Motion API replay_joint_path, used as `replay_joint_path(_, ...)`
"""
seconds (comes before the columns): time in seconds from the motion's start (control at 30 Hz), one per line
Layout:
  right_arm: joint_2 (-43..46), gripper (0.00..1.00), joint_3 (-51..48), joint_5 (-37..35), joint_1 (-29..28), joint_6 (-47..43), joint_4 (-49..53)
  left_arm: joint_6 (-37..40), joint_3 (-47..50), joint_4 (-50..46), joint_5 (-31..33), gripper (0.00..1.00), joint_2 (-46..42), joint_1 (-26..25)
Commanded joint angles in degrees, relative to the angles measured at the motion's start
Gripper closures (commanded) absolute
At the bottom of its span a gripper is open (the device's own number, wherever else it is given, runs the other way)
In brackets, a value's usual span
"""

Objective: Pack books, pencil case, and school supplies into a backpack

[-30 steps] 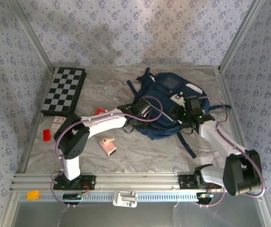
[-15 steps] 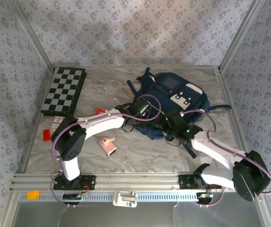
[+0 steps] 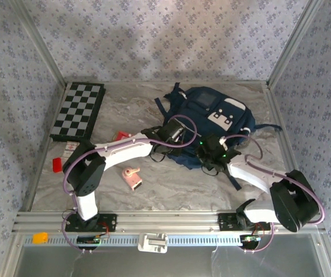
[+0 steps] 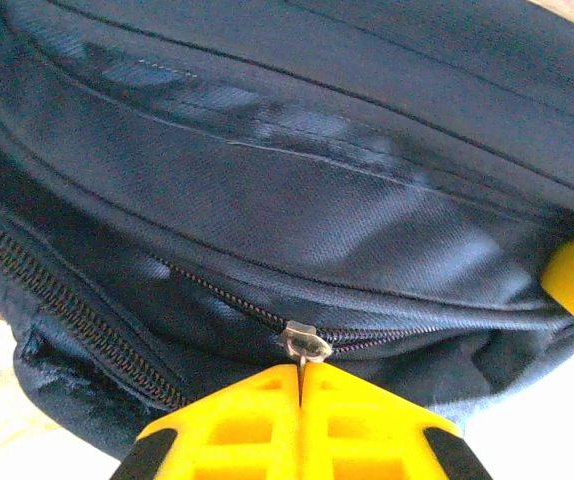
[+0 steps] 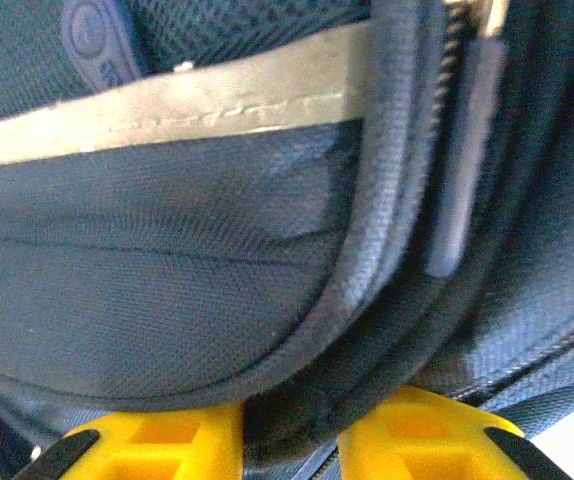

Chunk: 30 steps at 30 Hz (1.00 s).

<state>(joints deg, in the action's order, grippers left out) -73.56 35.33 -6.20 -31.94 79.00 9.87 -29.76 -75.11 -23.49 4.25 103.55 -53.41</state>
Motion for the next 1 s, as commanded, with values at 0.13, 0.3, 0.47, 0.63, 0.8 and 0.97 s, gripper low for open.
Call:
replay_joint_path(0.13, 5.7, 0.78, -4.1, 0.5, 19.0, -24.3, 5.8, -12.0, -11.2, -13.0, 3.2, 1.00, 7.3, -9.4)
replay_joint_path(0.3, 5.8, 0.76, -1.8, 5.3, 27.7, -34.3, 4.5, -12.8, -13.8, -18.2, 7.5, 1.00, 11.5, -9.9)
replay_joint_path(0.47, 6.3, 0.69, -1.6, 9.6, 25.4, -34.2, 5.0, -10.7, -11.3, -15.9, 8.3, 1.00, 10.4, -7.3)
replay_joint_path(0.63, 11.3, 0.44, -0.9, 11.3, 20.5, -26.1, 11.7, -10.2, -9.5, -10.6, 6.6, 1.00, 8.1, -7.2)
replay_joint_path(0.8, 17.2, 0.34, 0.3, 7.4, 12.4, -14.6, 17.5, -11.1, -8.9, -8.6, 5.7, 1.00, 7.3, -7.3)
replay_joint_path(0.97, 14.8, 0.32, -1.2, 4.4, 4.0, -3.6, 14.7, -12.1, -8.5, -7.8, 6.0, 1.00, 6.7, -7.2)
